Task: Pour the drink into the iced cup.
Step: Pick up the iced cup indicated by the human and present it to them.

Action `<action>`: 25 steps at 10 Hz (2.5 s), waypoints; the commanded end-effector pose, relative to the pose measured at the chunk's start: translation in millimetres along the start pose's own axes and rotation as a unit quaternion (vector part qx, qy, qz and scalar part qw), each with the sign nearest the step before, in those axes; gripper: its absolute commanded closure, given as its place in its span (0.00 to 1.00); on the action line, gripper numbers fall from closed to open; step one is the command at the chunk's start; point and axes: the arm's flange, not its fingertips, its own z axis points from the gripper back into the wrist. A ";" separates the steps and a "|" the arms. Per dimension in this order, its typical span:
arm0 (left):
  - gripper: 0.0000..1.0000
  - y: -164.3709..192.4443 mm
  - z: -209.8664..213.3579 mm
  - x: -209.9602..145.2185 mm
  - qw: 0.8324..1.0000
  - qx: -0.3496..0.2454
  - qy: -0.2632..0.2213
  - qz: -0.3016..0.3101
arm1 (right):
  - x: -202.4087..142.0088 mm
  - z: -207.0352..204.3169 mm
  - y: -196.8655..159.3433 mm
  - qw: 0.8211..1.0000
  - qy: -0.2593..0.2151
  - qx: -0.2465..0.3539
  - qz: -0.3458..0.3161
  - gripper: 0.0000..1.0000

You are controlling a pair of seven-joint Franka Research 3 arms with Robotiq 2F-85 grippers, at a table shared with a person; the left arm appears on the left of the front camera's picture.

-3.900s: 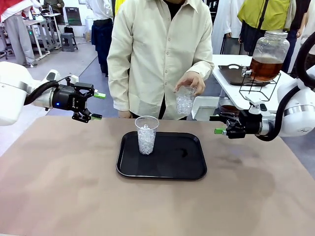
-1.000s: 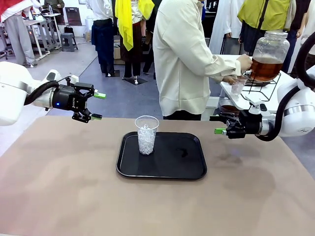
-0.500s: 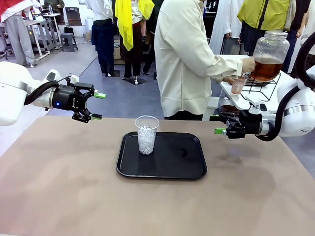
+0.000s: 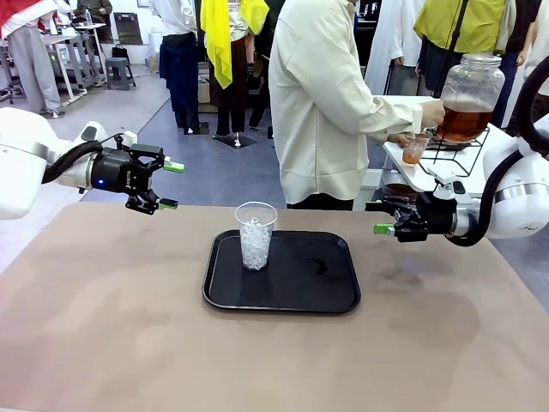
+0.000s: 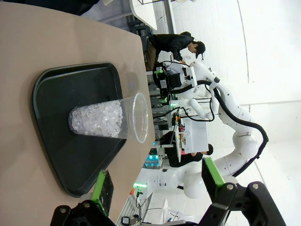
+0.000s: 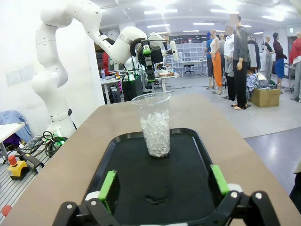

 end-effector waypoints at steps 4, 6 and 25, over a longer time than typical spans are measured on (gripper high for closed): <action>0.00 -0.7 0.3 -0.1 1.000 0.003 0.001 -0.002 | 2.4 -1.6 -1.3 1.000 0.000 0.002 0.002 0.00; 0.00 -0.7 0.3 -0.1 1.000 0.003 0.001 -0.002 | 2.4 -1.6 -1.3 1.000 0.000 0.002 0.002 0.00; 0.00 -0.7 0.3 -0.1 1.000 0.003 0.001 -0.002 | 2.4 -1.6 -1.3 1.000 0.000 0.002 0.002 0.00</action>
